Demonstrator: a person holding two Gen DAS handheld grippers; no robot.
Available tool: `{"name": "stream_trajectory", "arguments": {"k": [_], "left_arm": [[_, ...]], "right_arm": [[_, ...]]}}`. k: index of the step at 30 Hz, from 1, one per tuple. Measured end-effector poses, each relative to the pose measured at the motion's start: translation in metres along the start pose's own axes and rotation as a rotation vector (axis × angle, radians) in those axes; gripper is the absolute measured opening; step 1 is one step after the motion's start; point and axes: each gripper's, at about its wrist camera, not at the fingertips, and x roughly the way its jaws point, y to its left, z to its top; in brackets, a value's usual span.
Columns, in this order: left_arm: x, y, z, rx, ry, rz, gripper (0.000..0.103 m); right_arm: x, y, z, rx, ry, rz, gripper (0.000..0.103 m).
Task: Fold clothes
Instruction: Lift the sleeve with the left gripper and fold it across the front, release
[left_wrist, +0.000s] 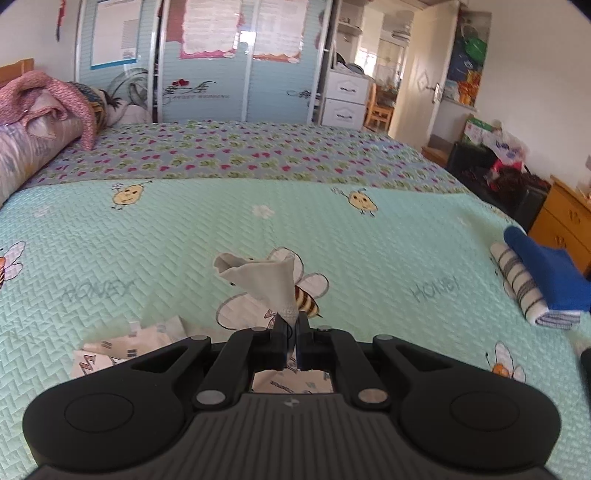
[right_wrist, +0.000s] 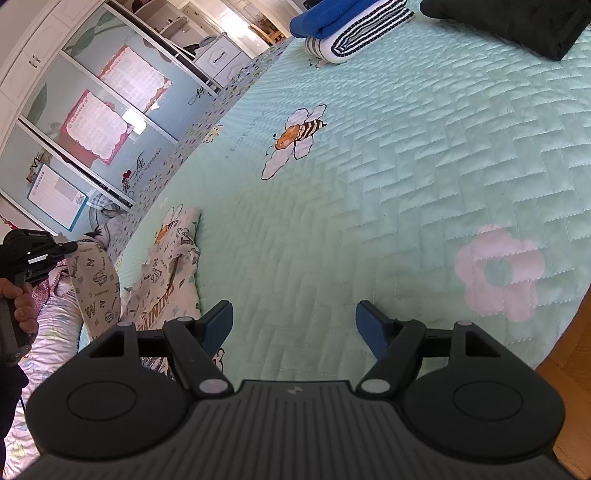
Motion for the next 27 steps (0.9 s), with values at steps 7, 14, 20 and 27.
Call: {"name": "stream_trajectory", "arguments": {"k": [7, 14, 20, 27], "left_arm": [[0.027, -0.037, -0.028, 0.094, 0.063, -0.017, 0.002], [0.061, -0.058, -0.052, 0.16, 0.125, 0.027, 0.003], [0.079, -0.069, -0.071, 0.217, 0.188, 0.042, 0.015], [0.067, -0.081, -0.095, 0.273, 0.205, 0.017, 0.047]], "right_arm": [[0.001, -0.005, -0.001, 0.006, 0.0, 0.017, 0.076], [-0.001, -0.007, -0.004, 0.004, -0.004, 0.027, 0.077], [-0.001, -0.009, -0.005, 0.007, -0.01, 0.044, 0.079], [-0.002, -0.012, -0.006, 0.013, -0.017, 0.061, 0.08]]}}
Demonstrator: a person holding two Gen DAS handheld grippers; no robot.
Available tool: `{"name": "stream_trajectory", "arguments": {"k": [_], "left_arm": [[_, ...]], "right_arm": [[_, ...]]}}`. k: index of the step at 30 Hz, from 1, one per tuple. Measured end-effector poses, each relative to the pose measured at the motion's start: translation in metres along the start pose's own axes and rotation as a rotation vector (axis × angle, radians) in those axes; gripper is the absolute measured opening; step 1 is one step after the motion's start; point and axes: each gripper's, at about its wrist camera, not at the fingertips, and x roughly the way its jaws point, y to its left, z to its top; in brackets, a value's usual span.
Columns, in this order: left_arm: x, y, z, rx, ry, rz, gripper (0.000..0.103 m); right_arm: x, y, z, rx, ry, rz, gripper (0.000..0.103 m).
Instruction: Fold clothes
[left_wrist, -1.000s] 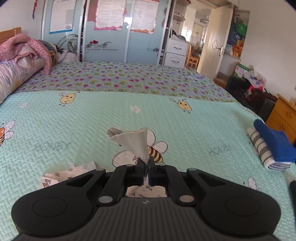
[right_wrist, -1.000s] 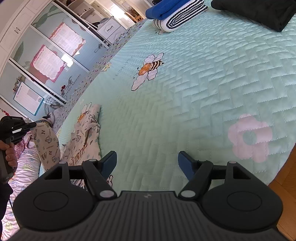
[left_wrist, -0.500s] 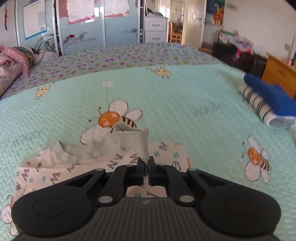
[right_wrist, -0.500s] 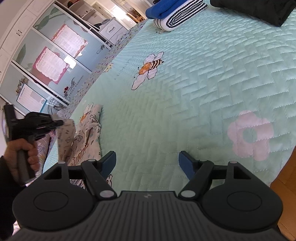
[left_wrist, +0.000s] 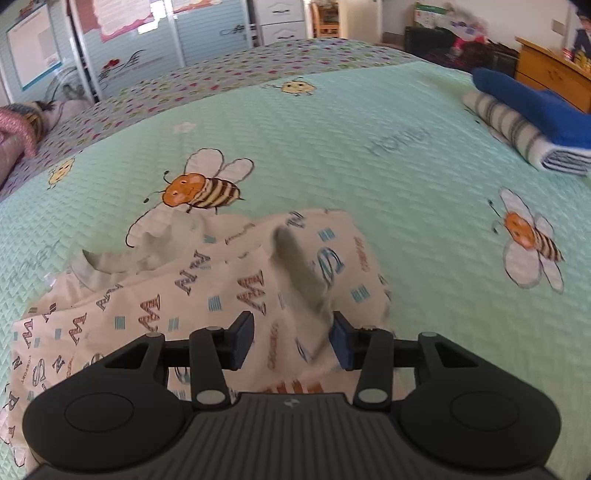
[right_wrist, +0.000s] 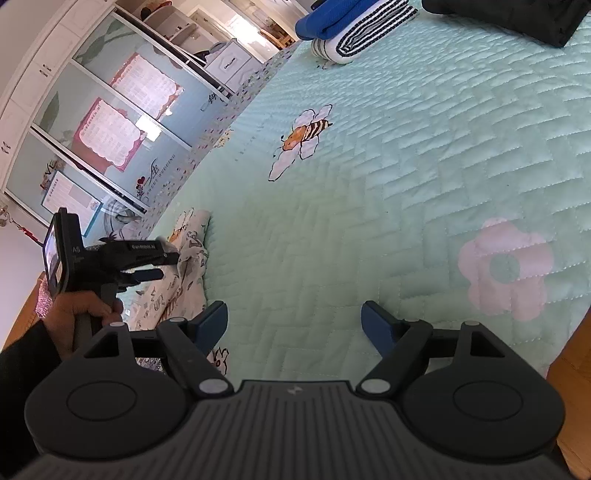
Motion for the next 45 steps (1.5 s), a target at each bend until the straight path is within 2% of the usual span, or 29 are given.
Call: {"name": "stream_trajectory", "arguments": {"k": [2, 5, 10, 13, 16, 20, 22, 26, 28, 30, 31, 32, 33, 34, 36, 37, 40, 41, 44, 45], "left_arm": [[-0.015, 0.006, -0.011, -0.019, -0.016, -0.023, 0.049], [-0.042, 0.029, -0.035, -0.102, -0.031, -0.063, 0.051], [-0.084, 0.084, -0.084, -0.271, -0.032, -0.056, 0.052], [-0.104, 0.118, -0.109, -0.375, -0.043, -0.026, 0.052], [-0.111, 0.148, -0.125, -0.46, -0.041, -0.009, 0.052], [-0.106, 0.178, -0.123, -0.521, -0.073, -0.023, 0.052], [-0.096, 0.189, -0.115, -0.539, -0.089, -0.039, 0.052], [-0.067, 0.213, -0.116, -0.588, -0.055, -0.014, 0.052], [-0.057, 0.228, -0.126, -0.618, -0.036, 0.002, 0.051], [-0.054, 0.242, -0.139, -0.646, -0.031, 0.009, 0.042], [-0.055, 0.249, -0.144, -0.667, -0.036, -0.006, 0.034], [-0.058, 0.256, -0.149, -0.69, -0.042, -0.027, 0.028], [-0.061, 0.262, -0.153, -0.713, -0.048, -0.04, 0.028], [-0.067, 0.266, -0.156, -0.731, -0.056, -0.04, 0.03], [-0.079, 0.27, -0.159, -0.754, -0.082, -0.036, 0.042], [-0.085, 0.27, -0.161, -0.762, -0.101, -0.041, 0.05], [-0.092, 0.266, -0.155, -0.772, -0.139, -0.087, 0.051], [-0.092, 0.264, -0.152, -0.77, -0.144, -0.094, 0.051], [-0.08, 0.265, -0.15, -0.766, -0.087, -0.05, 0.049], [-0.08, 0.268, -0.153, -0.784, -0.07, -0.03, 0.049]], "right_arm": [[0.0, 0.0, 0.0, 0.002, -0.002, 0.003, 0.081], [-0.001, 0.0, -0.001, 0.002, -0.008, 0.004, 0.08], [-0.007, 0.01, 0.001, -0.014, -0.031, 0.011, 0.081], [-0.008, 0.039, 0.005, -0.086, -0.04, 0.095, 0.081], [0.011, 0.085, 0.016, -0.156, -0.008, 0.238, 0.081], [0.071, 0.15, 0.031, -0.187, 0.078, 0.38, 0.08], [0.112, 0.18, 0.034, -0.21, 0.115, 0.398, 0.08], [0.194, 0.203, 0.038, -0.141, 0.215, 0.377, 0.08], [0.228, 0.199, 0.039, -0.125, 0.252, 0.323, 0.08], [0.247, 0.182, 0.041, -0.095, 0.276, 0.27, 0.08], [0.249, 0.17, 0.044, -0.069, 0.279, 0.269, 0.077], [0.251, 0.157, 0.047, -0.043, 0.281, 0.268, 0.068], [0.25, 0.146, 0.05, -0.019, 0.277, 0.266, 0.066], [0.239, 0.141, 0.051, -0.003, 0.244, 0.26, 0.066], [0.217, 0.133, 0.053, 0.024, 0.184, 0.253, 0.072], [0.21, 0.136, 0.051, 0.019, 0.184, 0.277, 0.075], [0.2, 0.15, 0.047, -0.008, 0.197, 0.327, 0.076], [0.202, 0.157, 0.045, -0.022, 0.208, 0.332, 0.081], [0.222, 0.16, 0.041, -0.036, 0.251, 0.289, 0.085], [0.227, 0.156, 0.041, -0.042, 0.26, 0.235, 0.084]]}}
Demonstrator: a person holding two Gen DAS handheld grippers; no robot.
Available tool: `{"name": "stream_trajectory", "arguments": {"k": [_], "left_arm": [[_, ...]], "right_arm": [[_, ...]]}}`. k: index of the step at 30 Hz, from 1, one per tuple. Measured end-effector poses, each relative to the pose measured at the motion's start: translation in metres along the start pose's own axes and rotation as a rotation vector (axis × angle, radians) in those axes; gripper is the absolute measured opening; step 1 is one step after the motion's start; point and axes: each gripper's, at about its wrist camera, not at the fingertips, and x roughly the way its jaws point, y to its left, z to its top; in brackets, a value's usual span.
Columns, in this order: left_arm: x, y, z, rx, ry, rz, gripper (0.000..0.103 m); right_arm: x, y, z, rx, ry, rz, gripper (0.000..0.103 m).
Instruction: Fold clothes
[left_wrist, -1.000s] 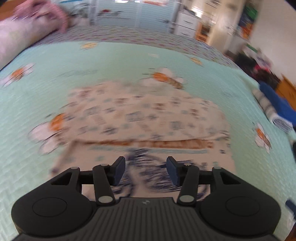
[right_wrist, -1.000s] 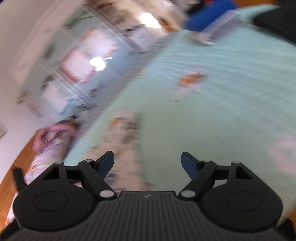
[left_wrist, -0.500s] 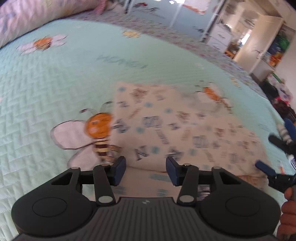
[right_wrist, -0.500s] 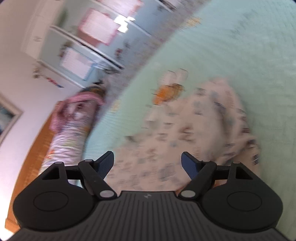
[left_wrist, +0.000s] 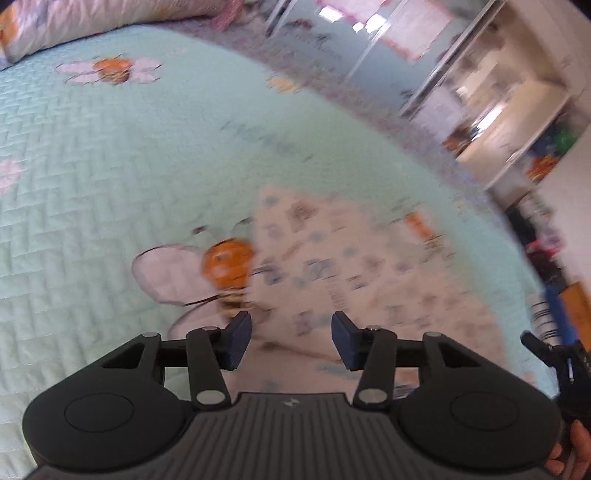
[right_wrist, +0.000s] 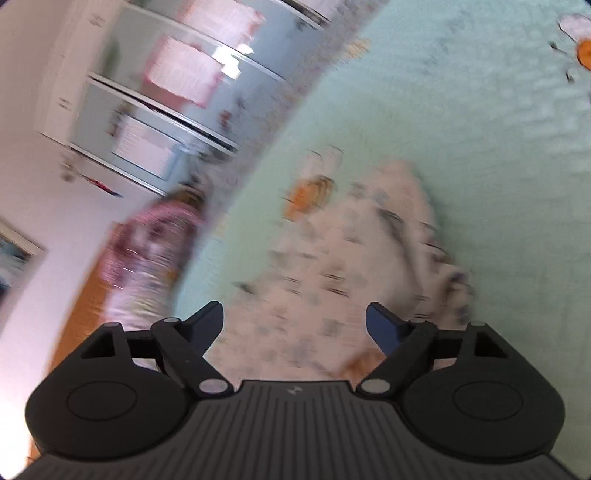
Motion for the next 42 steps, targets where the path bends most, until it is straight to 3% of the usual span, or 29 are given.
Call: {"name": "stream_trajectory", "arguments": {"k": [1, 4, 7, 10, 13, 15, 16, 18, 21, 24, 25, 27, 28, 30, 32, 35, 38, 42], "left_arm": [[-0.002, 0.004, 0.001, -0.025, 0.001, 0.008, 0.049], [-0.017, 0.006, 0.007, -0.043, -0.044, -0.042, 0.049], [-0.011, -0.016, 0.019, 0.022, -0.058, -0.07, 0.05], [0.013, -0.038, 0.027, 0.11, -0.024, -0.062, 0.053], [0.041, -0.043, 0.029, 0.171, 0.024, -0.008, 0.053], [0.051, -0.034, 0.029, 0.18, 0.039, 0.026, 0.051], [0.05, -0.028, 0.029, 0.176, 0.036, 0.021, 0.048], [0.045, -0.019, 0.032, 0.163, 0.019, 0.013, 0.049], [0.04, -0.022, 0.038, 0.15, -0.024, 0.004, 0.052], [0.045, -0.025, 0.036, 0.166, -0.002, 0.009, 0.052], [0.046, -0.025, 0.034, 0.19, 0.014, 0.031, 0.052], [0.036, -0.016, 0.029, 0.2, 0.02, 0.065, 0.052], [0.025, -0.006, 0.026, 0.186, 0.01, 0.057, 0.052], [0.003, 0.011, 0.019, 0.16, 0.001, 0.043, 0.053], [-0.017, 0.022, 0.006, 0.15, 0.016, 0.038, 0.053], [-0.049, 0.022, -0.02, 0.166, 0.027, 0.018, 0.053], [-0.078, 0.013, -0.05, 0.174, 0.041, 0.005, 0.059], [-0.099, 0.009, -0.099, 0.202, 0.108, 0.007, 0.062]], "right_arm": [[-0.002, -0.008, 0.0, 0.017, -0.004, -0.046, 0.076], [-0.026, -0.007, -0.002, 0.054, -0.055, 0.022, 0.08], [-0.021, 0.018, 0.004, -0.004, -0.053, 0.078, 0.083], [0.009, 0.036, 0.018, -0.013, -0.022, 0.106, 0.083], [0.044, 0.032, 0.03, 0.014, 0.006, 0.064, 0.083], [0.048, 0.02, 0.036, -0.013, -0.021, -0.012, 0.082], [0.046, 0.011, 0.04, -0.022, -0.042, -0.043, 0.073], [0.029, -0.002, 0.045, 0.018, -0.079, -0.013, 0.069], [0.009, 0.009, 0.041, 0.016, -0.167, 0.019, 0.077], [0.026, 0.03, 0.033, -0.006, -0.072, 0.104, 0.079], [0.032, 0.036, 0.031, -0.053, -0.043, 0.071, 0.08], [0.039, 0.039, 0.028, -0.167, -0.006, -0.114, 0.079], [0.037, 0.038, 0.026, -0.218, 0.003, -0.2, 0.063], [0.006, 0.034, 0.02, -0.233, -0.026, -0.163, 0.067], [-0.038, 0.033, 0.005, -0.223, -0.068, -0.09, 0.076], [-0.094, 0.032, -0.022, -0.208, -0.09, -0.019, 0.082], [-0.13, 0.025, -0.058, -0.164, -0.055, 0.003, 0.082], [-0.166, 0.014, -0.113, -0.163, 0.07, -0.048, 0.083]]}}
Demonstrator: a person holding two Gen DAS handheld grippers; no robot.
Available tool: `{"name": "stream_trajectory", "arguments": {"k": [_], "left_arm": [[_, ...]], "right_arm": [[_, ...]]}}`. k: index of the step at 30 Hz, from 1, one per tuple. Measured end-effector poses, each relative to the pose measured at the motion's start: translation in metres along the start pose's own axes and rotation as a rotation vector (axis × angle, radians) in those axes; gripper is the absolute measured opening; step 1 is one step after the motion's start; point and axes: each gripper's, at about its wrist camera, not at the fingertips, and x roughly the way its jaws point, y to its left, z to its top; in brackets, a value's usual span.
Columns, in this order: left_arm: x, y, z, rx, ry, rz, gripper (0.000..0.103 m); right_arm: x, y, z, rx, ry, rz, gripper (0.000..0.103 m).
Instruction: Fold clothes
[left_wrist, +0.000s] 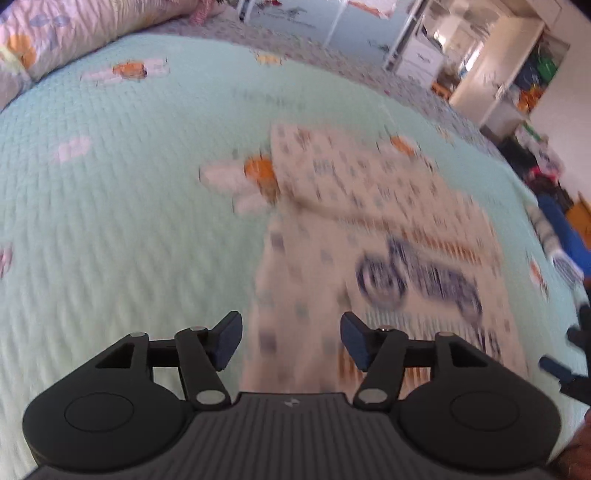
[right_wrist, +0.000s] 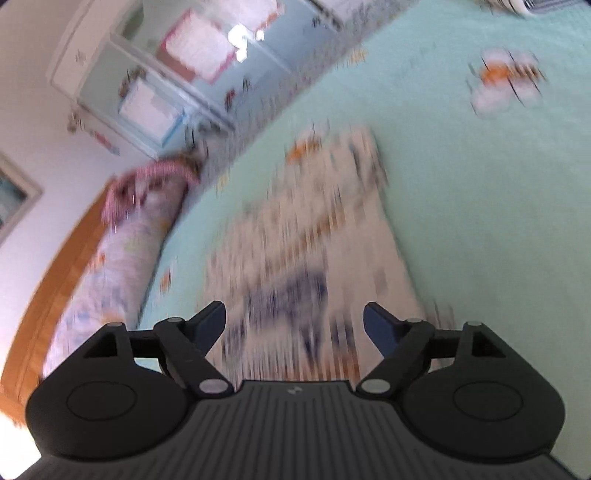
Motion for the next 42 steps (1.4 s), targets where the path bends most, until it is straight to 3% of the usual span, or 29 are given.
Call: {"name": "stream_trajectory", "arguments": {"k": [4, 9, 12, 15, 17, 20, 23, 27, 29, 32, 36, 38, 40, 42], "left_arm": [[-0.017, 0.007, -0.049, 0.048, 0.022, 0.032, 0.062], [-0.061, 0.015, -0.075, 0.039, -0.028, 0.018, 0.062], [-0.073, 0.005, -0.076, 0.071, -0.074, -0.013, 0.063], [-0.074, -0.004, -0.077, 0.075, -0.071, -0.018, 0.063], [-0.079, -0.006, -0.081, 0.07, -0.078, -0.019, 0.063], [-0.09, 0.006, -0.088, -0.001, -0.087, -0.012, 0.063], [-0.101, 0.022, -0.096, -0.064, -0.087, 0.012, 0.063], [-0.116, 0.038, -0.1, -0.108, -0.107, 0.025, 0.063], [-0.12, 0.044, -0.098, -0.122, -0.122, 0.014, 0.063], [-0.114, 0.04, -0.092, -0.114, -0.131, -0.029, 0.063], [-0.1, 0.021, -0.085, -0.071, -0.132, -0.114, 0.063], [-0.089, 0.005, -0.081, -0.025, -0.116, -0.168, 0.063], [-0.073, -0.012, -0.078, 0.041, -0.096, -0.217, 0.065], [-0.05, -0.02, -0.08, 0.067, -0.05, -0.18, 0.065]], "right_arm": [[-0.024, -0.012, -0.052, -0.035, 0.132, -0.151, 0.082], [-0.069, -0.006, -0.07, -0.064, 0.089, -0.158, 0.083], [-0.069, 0.013, -0.071, -0.125, 0.045, -0.1, 0.083], [-0.031, 0.053, -0.07, -0.233, 0.08, -0.033, 0.083], [0.005, 0.09, -0.076, -0.371, 0.119, -0.001, 0.083], [0.073, 0.142, -0.089, -0.539, 0.176, -0.026, 0.083], [0.147, 0.17, -0.096, -0.59, 0.237, -0.064, 0.083], [0.189, 0.18, -0.127, -0.731, 0.247, -0.185, 0.084], [0.171, 0.183, -0.153, -0.904, 0.245, -0.19, 0.087], [0.111, 0.159, -0.181, -1.0, 0.265, -0.134, 0.089], [0.027, 0.117, -0.186, -0.974, 0.292, -0.069, 0.089], [-0.004, 0.1, -0.174, -0.919, 0.198, -0.108, 0.089], [-0.018, 0.081, -0.152, -0.819, 0.105, -0.202, 0.089], [-0.02, 0.057, -0.125, -0.683, 0.031, -0.286, 0.089]]}}
